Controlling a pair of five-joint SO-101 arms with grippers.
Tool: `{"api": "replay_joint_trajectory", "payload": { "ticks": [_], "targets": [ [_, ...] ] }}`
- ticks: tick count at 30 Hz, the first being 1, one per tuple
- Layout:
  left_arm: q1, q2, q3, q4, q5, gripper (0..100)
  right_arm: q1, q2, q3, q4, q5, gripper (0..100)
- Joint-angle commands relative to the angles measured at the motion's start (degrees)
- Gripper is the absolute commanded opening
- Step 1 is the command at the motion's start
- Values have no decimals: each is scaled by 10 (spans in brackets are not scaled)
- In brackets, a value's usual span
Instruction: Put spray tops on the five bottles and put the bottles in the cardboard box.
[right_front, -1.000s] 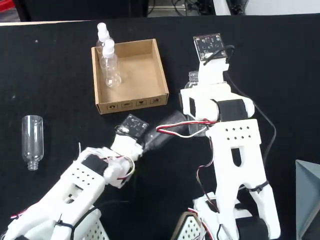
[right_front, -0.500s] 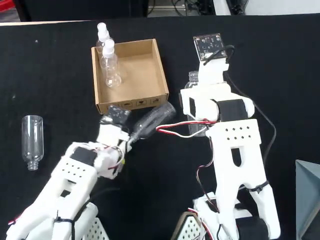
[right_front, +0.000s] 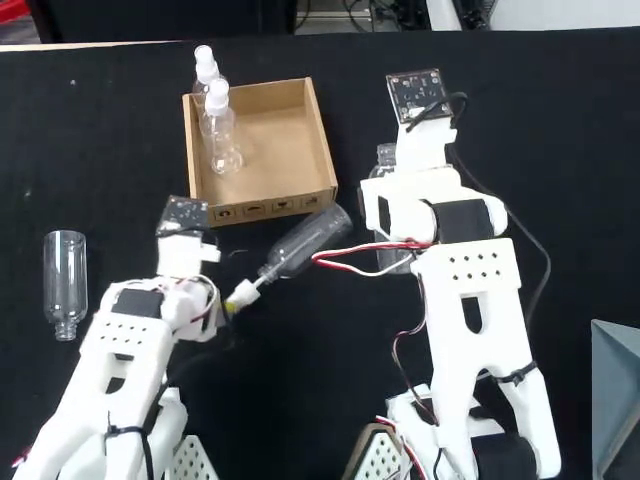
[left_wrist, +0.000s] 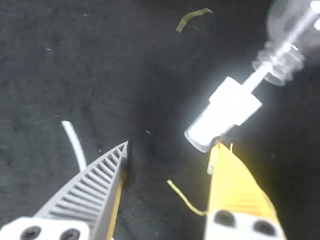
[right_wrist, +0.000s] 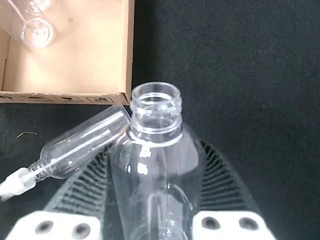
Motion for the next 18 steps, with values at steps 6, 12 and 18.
{"api": "replay_joint_trajectory", "payload": {
  "ticks": [6,12,18],
  "targets": [
    [4,-4,-29,0,10,241,11,-25,-4,-16,-4,92],
    [64,-3,-32,6,33,245,11,-25,-4,-16,-3,92],
    [73,3,-27,4,35,246,11,-25,-4,-16,-3,92]
  ]
}}
